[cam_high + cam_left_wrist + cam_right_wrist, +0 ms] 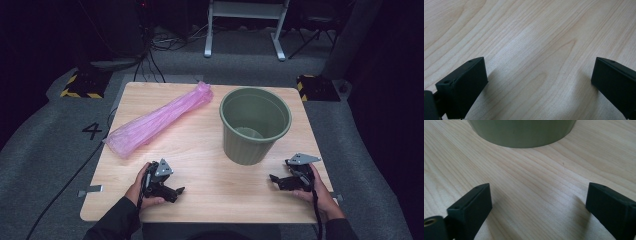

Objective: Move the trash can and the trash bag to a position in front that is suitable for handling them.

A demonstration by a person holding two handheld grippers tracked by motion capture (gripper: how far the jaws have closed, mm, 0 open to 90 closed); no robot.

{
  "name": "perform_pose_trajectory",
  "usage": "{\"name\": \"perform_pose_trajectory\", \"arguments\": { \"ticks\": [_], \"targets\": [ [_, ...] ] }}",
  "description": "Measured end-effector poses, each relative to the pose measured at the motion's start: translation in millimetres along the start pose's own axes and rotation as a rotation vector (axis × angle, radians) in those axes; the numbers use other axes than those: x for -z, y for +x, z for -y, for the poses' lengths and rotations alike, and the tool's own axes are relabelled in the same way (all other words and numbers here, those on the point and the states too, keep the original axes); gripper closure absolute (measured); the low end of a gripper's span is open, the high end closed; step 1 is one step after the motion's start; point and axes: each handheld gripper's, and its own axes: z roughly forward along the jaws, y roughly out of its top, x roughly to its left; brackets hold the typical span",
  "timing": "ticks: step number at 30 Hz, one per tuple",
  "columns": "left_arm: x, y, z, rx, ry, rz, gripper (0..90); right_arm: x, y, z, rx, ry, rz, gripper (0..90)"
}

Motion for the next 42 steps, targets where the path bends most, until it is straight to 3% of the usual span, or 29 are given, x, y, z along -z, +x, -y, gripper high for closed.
{"name": "perform_pose_trajectory", "arguments": {
  "ticks": [6,12,15,20,22,28,33,36,42],
  "targets": [
    [-0.3,1.2,-0.6,0.001,0.002,-0.004,0.2,2.7,-6.0,-0.6,-0.013,-0.005,0.006,16.8],
    [-0.5,1.0,-0.5,0.005,0.002,0.000,0.2,6.2,-15.2,-6.9,-0.010,-0.048,0.032,16.7],
    [-0.6,1.2,-0.6,0.002,0.000,0.000,0.2,8.3,-21.6,-13.1,-0.035,-0.063,0.026,16.1],
    [-0.6,1.1,-0.5,0.004,0.001,0.001,0.2,12.6,-28.3,-26.1,-0.014,-0.086,0.046,16.0],
    [-0.7,1.3,-0.6,0.000,-0.003,-0.002,0.2,13.8,-26.2,-31.2,0.025,-0.092,0.067,16.2],
    [-0.7,0.8,-0.8,0.006,0.001,-0.004,0.3,9.6,-17.7,-43.6,0.059,-0.092,0.023,16.7],
    [-0.8,0.7,-0.9,0.007,0.001,-0.005,0.3,6.0,-13.4,-49.0,0.037,-0.108,-0.006,16.7],
    [-0.7,0.5,-1.0,0.008,0.002,-0.007,0.3,3.3,-9.0,-53.4,0.049,-0.111,0.019,17.9],
    [-0.9,0.1,-1.2,0.013,0.001,-0.013,0.3,-4.9,-6.8,-61.4,0.030,-0.118,0.001,15.8]
  ]
}}
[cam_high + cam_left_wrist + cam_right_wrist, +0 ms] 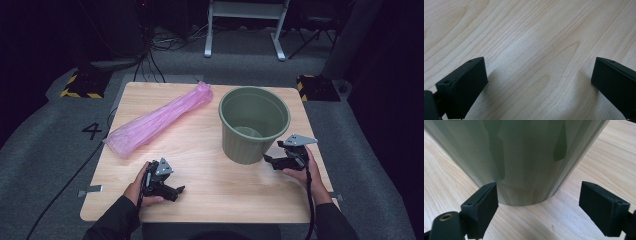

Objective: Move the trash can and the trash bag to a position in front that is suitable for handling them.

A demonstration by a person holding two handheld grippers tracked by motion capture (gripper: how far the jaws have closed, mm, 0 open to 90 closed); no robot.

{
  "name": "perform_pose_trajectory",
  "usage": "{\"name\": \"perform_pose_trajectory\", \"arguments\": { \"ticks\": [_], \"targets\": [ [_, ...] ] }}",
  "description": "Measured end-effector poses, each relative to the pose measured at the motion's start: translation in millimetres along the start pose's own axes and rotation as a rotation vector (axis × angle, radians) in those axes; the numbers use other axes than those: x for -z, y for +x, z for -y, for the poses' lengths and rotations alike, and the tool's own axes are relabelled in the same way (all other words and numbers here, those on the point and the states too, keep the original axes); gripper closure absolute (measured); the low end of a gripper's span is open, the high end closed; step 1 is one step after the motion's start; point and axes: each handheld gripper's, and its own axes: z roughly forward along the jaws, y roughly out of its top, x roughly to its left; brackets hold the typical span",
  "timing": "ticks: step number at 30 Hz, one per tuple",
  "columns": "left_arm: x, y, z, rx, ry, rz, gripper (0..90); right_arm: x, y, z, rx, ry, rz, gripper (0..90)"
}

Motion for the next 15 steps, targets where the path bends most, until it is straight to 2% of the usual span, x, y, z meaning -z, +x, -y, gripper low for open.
{"name": "perform_pose_trajectory", "arguments": {
  "ticks": [6,11,15],
  "targets": [
    [-0.6,0.6,-0.5,-0.002,-0.002,0.001,0.2,-9.9,4.6,-8.3,-0.002,-0.007,-0.007,16.2],
    [-0.7,0.6,-0.5,-0.003,-0.002,0.000,0.3,-24.8,16.0,-18.6,0.036,-0.013,0.009,16.4],
    [-0.7,1.6,-0.9,-0.008,-0.001,0.003,0.4,-32.1,19.5,-23.7,0.023,-0.013,0.006,15.6]
  ]
}}
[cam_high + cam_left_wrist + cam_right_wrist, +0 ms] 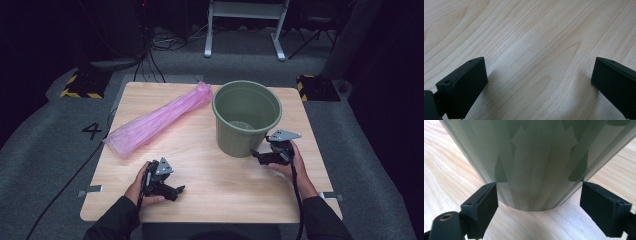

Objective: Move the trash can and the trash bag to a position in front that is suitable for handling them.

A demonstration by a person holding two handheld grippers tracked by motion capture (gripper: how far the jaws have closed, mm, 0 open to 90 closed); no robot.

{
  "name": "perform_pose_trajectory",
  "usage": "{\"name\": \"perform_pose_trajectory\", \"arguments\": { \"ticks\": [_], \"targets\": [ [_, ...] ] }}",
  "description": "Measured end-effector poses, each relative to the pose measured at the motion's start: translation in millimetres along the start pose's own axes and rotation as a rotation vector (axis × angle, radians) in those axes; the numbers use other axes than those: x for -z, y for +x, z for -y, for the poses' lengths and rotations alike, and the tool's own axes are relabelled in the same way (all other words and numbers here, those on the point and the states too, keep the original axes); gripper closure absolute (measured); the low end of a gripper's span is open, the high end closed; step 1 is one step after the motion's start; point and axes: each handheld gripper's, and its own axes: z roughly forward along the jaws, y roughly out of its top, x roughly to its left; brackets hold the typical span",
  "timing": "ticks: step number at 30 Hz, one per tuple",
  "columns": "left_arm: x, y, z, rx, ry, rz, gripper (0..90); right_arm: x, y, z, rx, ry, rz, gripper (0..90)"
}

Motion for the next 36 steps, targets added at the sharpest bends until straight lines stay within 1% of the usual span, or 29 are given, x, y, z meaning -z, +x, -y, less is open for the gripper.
{"name": "perform_pose_trajectory", "arguments": {
  "ticks": [3,5,6,7,8,9,10,11,12,13,14,15,16,17,18,20,21,22,23,24,26,27,28,29,31,33,36],
  "targets": [
    [0.7,1.6,-0.1,-0.007,0.007,0.012,0.6,-3.6,1.3,-2.5,-0.017,-0.012,-0.002,15.8],
    [1.7,2.4,-0.1,-0.009,0.012,0.014,1.3,-3.3,1.6,-0.9,-0.008,-0.007,0.001,18.0],
    [2.5,2.7,0.1,-0.007,0.011,0.014,2.2,-2.4,1.0,0.9,-0.002,0.001,0.001,17.6],
    [4.1,3.5,0.0,-0.012,0.015,0.010,4.2,-1.2,0.0,3.3,0.001,0.007,0.001,17.4],
    [5.9,4.2,0.2,-0.009,0.011,0.011,7.2,0.0,-1.3,6.3,0.002,0.014,-0.001,17.4],
    [7.7,5.0,0.6,-0.002,-0.002,0.001,13.2,1.0,-2.9,9.6,0.000,0.027,-0.005,17.2],
    [9.2,6.2,0.6,-0.001,-0.006,-0.010,20.4,1.3,-5.5,12.6,-0.013,0.046,-0.015,16.5],
    [10.0,7.0,0.8,0.003,-0.002,-0.021,20.2,2.0,-8.2,15.9,-0.028,0.059,-0.025,16.2],
    [10.3,7.6,1.1,0.005,0.002,-0.026,14.5,3.2,-10.1,19.9,-0.028,0.059,-0.025,17.1],
    [11.5,8.4,1.3,0.000,0.002,-0.036,14.4,4.2,-11.2,23.7,-0.018,0.066,-0.021,17.5],
    [12.5,9.0,1.3,-0.005,0.000,-0.045,19.2,4.7,-12.1,27.0,-0.013,0.084,-0.018,17.2],
    [13.0,9.4,1.3,-0.008,0.001,-0.048,18.6,5.1,-12.8,30.1,-0.010,0.097,-0.018,16.9],
    [13.3,9.8,1.1,-0.011,0.005,-0.054,14.5,5.8,-13.4,32.6,-0.016,0.113,-0.025,16.2],
    [13.5,9.8,1.0,-0.016,0.007,-0.057,17.4,6.9,-14.2,35.2,-0.026,0.123,-0.035,16.0],
    [13.7,9.9,1.1,-0.024,0.005,-0.056,18.6,8.1,-13.7,37.0,-0.024,0.120,-0.036,16.1],
    [15.8,10.9,1.0,-0.036,0.003,-0.054,15.8,9.5,-11.7,41.8,-0.020,0.129,-0.043,16.3],
    [17.2,11.5,0.9,-0.038,-0.002,-0.060,17.5,9.4,-9.6,44.8,-0.011,0.146,-0.042,16.1],
    [18.8,12.3,0.9,-0.038,-0.007,-0.071,18.3,8.2,-7.1,48.4,-0.005,0.175,-0.043,15.3],
    [20.7,13.9,0.8,-0.039,-0.013,-0.078,18.3,8.2,-7.1,48.4,-0.005,0.175,-0.043,15.3],
    [22.9,15.8,1.0,-0.032,-0.021,-0.082,18.0,9.2,-6.9,49.9,-0.021,0.169,-0.054,15.7],
    [26.5,20.1,1.7,-0.024,-0.030,-0.105,18.0,11.1,-5.6,52.8,-0.015,0.153,-0.057,15.6],
    [28.1,22.4,2.1,-0.021,-0.034,-0.110,17.9,11.8,-5.3,53.5,-0.012,0.152,-0.058,15.8],
    [29.8,24.7,2.4,-0.014,-0.036,-0.121,17.5,12.0,-4.7,54.0,-0.014,0.149,-0.057,15.8],
    [31.2,26.7,2.8,0.003,-0.045,-0.129,17.0,12.2,-4.4,54.5,-0.014,0.145,-0.056,15.6],
    [35.6,32.0,2.8,0.016,-0.054,-0.136,17.0,12.0,-4.4,55.1,-0.014,0.141,-0.054,15.4],
    [40.3,36.0,2.6,0.032,-0.071,-0.154,17.2,11.9,-4.0,55.6,-0.018,0.135,-0.051,15.3],
    [46.0,39.8,2.5,0.028,-0.083,-0.181,17.2,12.0,-4.0,56.8,-0.017,0.125,-0.054,15.1]
  ]
}}
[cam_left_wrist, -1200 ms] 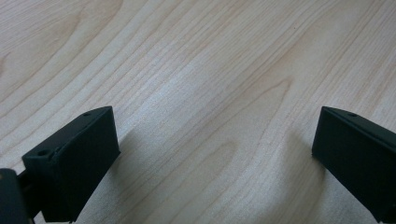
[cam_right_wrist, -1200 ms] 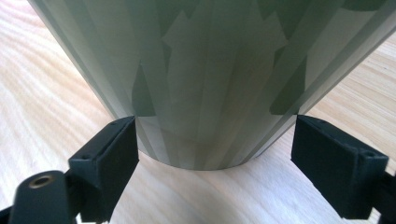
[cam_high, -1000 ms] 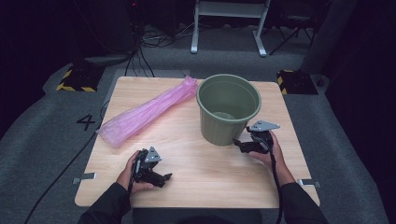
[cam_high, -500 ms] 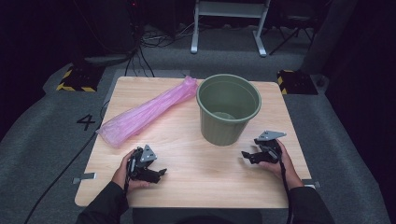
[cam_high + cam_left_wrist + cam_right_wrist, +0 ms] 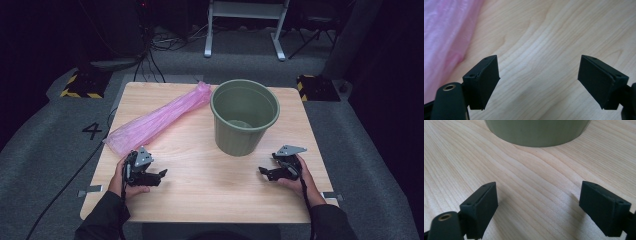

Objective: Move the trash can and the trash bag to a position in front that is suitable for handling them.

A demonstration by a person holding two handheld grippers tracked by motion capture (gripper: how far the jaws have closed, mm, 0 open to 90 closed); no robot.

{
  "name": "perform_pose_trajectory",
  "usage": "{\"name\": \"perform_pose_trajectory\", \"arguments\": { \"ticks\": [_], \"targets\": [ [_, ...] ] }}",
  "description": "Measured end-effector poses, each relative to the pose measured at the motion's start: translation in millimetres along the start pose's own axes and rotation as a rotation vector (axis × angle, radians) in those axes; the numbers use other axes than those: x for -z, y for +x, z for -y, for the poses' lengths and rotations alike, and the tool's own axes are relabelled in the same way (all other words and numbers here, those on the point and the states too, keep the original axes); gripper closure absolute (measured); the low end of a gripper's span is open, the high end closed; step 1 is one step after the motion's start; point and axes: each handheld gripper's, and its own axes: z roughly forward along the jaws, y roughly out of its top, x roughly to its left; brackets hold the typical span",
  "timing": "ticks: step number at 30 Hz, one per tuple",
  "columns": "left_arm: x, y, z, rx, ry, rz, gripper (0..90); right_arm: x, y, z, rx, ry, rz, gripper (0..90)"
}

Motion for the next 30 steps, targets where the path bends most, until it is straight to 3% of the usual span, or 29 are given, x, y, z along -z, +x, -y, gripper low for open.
{"name": "perform_pose_trajectory", "arguments": {
  "ticks": [7,12,19,22,26,28,30],
  "targets": [
    [12.8,17.3,3.0,0.035,-0.026,-0.063,17.1,0.1,0.9,1.4,-0.006,-0.011,0.006,15.1],
    [21.3,33.5,10.7,0.098,-0.036,-0.148,17.6,0.1,1.1,1.5,-0.008,-0.011,0.007,15.1],
    [22.4,51.0,23.2,0.178,-0.044,-0.173,17.9,0.1,0.9,1.4,-0.006,-0.011,0.006,15.1],
    [20.2,56.4,23.8,0.209,-0.052,-0.226,19.2,-0.2,0.8,1.2,-0.004,-0.011,0.005,15.0],
    [16.6,64.1,22.5,0.245,-0.080,-0.212,19.8,-0.8,0.7,0.6,-0.002,-0.011,0.001,14.9],
    [12.7,66.2,22.7,0.252,-0.068,-0.211,20.8,-0.8,0.7,0.6,-0.002,-0.010,0.000,14.9],
    [10.7,69.3,24.2,0.272,-0.061,-0.197,27.2,-0.9,0.8,0.6,-0.003,-0.011,0.000,14.9]
  ]
}}
